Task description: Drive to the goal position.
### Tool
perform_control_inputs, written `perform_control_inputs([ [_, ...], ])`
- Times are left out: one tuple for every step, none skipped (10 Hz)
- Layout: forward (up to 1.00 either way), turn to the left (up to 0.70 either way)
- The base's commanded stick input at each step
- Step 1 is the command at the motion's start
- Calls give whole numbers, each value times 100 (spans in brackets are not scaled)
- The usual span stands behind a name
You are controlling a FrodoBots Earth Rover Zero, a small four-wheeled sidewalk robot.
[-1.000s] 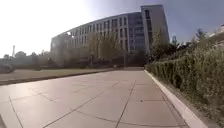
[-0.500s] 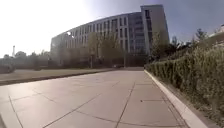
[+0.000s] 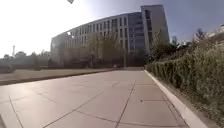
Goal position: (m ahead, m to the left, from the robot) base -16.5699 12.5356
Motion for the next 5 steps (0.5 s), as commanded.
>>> perform_control_inputs([
  [4, 0],
  [4, 0],
  [4, 0],
  [4, 0],
  [4, 0],
])
